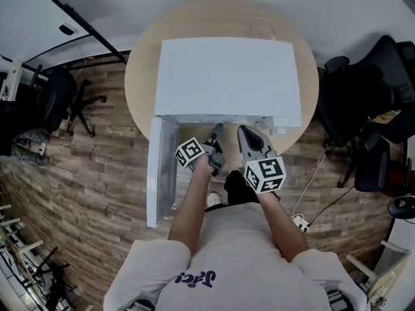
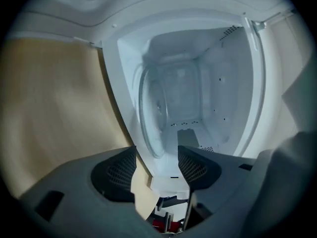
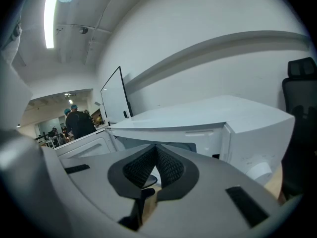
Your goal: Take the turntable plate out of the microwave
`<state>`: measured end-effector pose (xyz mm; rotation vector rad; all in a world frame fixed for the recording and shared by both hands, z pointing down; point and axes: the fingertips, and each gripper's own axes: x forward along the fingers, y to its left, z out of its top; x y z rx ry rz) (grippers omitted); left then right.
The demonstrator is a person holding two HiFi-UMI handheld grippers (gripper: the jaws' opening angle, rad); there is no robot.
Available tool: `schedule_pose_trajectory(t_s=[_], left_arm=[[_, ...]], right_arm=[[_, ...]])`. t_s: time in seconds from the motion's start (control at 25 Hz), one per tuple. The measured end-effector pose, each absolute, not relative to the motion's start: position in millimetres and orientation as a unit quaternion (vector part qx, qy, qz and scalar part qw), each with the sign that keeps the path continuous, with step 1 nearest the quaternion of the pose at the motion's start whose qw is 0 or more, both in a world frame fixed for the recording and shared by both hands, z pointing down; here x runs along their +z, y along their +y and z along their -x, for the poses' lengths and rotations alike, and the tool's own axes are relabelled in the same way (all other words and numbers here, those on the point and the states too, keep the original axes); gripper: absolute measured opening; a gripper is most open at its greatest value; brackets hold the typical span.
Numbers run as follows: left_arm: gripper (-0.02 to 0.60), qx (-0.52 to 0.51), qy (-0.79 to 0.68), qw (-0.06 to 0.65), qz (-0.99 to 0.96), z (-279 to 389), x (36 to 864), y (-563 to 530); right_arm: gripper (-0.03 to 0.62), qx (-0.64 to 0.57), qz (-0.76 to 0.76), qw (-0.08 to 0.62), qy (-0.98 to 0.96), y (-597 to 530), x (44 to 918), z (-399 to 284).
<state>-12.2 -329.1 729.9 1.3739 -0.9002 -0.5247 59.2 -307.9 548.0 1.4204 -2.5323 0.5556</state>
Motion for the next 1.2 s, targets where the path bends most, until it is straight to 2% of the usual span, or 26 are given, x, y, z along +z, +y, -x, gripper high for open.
schedule_pose_trajectory(t_s=[0.36,0.48,0.8,1.2], left_arm=[[0.240,-0.286,-0.426,0.681,-0.522,21.2,754.6,-353.8],[0.120,-0.286,-0.440,0.687,-0.503,22.6,762.3,-348.4],[0.039,-0.302,-0.435,0.688,-0.497,23.8,754.9,-343.9],[0.035,-0.310,-0.432,0.688,-0.494,28.7,742.3,-324.6]], right_arm=[[0.015,0.205,-0.485,0.095,-0.845,-315.9,559.6,-68.6],[0.015,0.207,-0.487,0.095,-0.843,-316.5,561.1,-71.3],[0.015,0.211,-0.487,0.093,-0.842,-311.6,562.6,-68.0],[0.015,0.246,-0.485,0.092,-0.834,-293.4,581.7,-64.2]])
